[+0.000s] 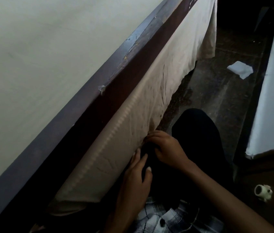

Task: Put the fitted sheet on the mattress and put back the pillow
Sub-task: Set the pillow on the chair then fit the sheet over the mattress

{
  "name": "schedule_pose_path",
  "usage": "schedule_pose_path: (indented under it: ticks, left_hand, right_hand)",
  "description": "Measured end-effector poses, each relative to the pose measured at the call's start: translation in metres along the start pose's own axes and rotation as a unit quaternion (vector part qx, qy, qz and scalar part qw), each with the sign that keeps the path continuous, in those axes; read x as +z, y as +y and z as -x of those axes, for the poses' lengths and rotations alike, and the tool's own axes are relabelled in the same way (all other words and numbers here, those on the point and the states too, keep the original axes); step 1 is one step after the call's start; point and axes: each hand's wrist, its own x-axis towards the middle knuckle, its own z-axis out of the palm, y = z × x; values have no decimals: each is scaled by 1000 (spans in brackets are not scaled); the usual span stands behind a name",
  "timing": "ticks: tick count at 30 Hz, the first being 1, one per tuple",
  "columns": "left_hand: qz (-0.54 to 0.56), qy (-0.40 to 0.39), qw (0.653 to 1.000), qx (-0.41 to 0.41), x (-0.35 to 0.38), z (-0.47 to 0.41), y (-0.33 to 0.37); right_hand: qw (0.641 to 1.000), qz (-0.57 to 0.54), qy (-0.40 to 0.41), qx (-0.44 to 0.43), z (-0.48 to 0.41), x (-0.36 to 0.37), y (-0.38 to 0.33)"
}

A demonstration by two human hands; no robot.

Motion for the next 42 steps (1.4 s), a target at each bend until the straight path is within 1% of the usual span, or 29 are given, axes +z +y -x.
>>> schedule_pose_path:
  ticks: [2,4,7,11,13,15,16,17,19,20,21,23,25,26,28,30,32,33,34,36,39,40,42]
  left_hand:
    - [-20,10,1000,20,4,-8,0]
    - [-38,20,998,35,8,-10,-2]
    - [-33,16,999,27,11,-8,-5]
    - [-28,40,999,13,16,-9,-8]
    - [-42,44,998,10,21,-11,-6]
    - [-76,50,996,17,25,-14,-5]
    - [-91,55,994,21,28,-16,-5]
    - [-100,54,993,18,30,-17,-5]
    - [-136,36,990,13,35,-17,-5]
    - [-171,28,985,13,37,-16,-6]
    - [-211,28,977,17,37,-16,-7]
    - [-289,15,957,21,41,-21,-7]
    - [-345,-6,939,-10,42,-26,8]
    - [-349,-32,936,-32,43,-30,16]
    - [-353,-67,931,-58,52,-34,19]
    - [-365,-64,926,-66,56,-34,25]
    - [-370,-65,925,-67,47,-30,36]
    - [-363,-64,928,-61,45,-29,37]
    - [-360,-77,928,-51,43,-30,34]
    - [-342,-103,932,-57,34,-30,38]
    - [-309,-110,944,-34,22,-30,41]
    - [-283,-104,953,-32,19,-32,39]
    - [-232,-58,971,-21,19,-39,34]
  right_hand:
    - [996,76,5,-56,1,7,5]
    - [986,137,9,-92,3,19,15]
    - [970,227,6,-85,3,35,21]
    - [966,252,-20,-53,-7,44,13]
    - [972,232,-20,-31,-10,46,6]
    - [975,218,-29,-30,-10,43,6]
    - [976,205,-52,-43,-10,36,8]
    - [979,170,-93,-56,-11,29,14]
    - [979,60,-184,-56,-17,11,24]
    - [977,27,-204,-57,-20,4,24]
    - [979,2,-199,-53,-21,1,26]
    - [989,-48,-142,-11,-21,-7,28]
    - [995,-61,-80,27,-22,-16,30]
    - [996,-40,-67,29,-25,-20,32]
    - [997,12,-70,-3,-33,-27,34]
    - [993,80,-72,-49,-32,-24,38]
    - [984,156,-51,-74,-24,-13,44]
    - [978,190,-40,-75,-21,-7,45]
    - [972,223,-34,-68,-19,-2,46]
    - [958,282,-26,-42,-20,8,47]
    - [946,323,-34,-18,-20,19,48]
    - [942,333,-41,-12,-21,22,47]
    - [944,325,-56,3,-23,32,45]
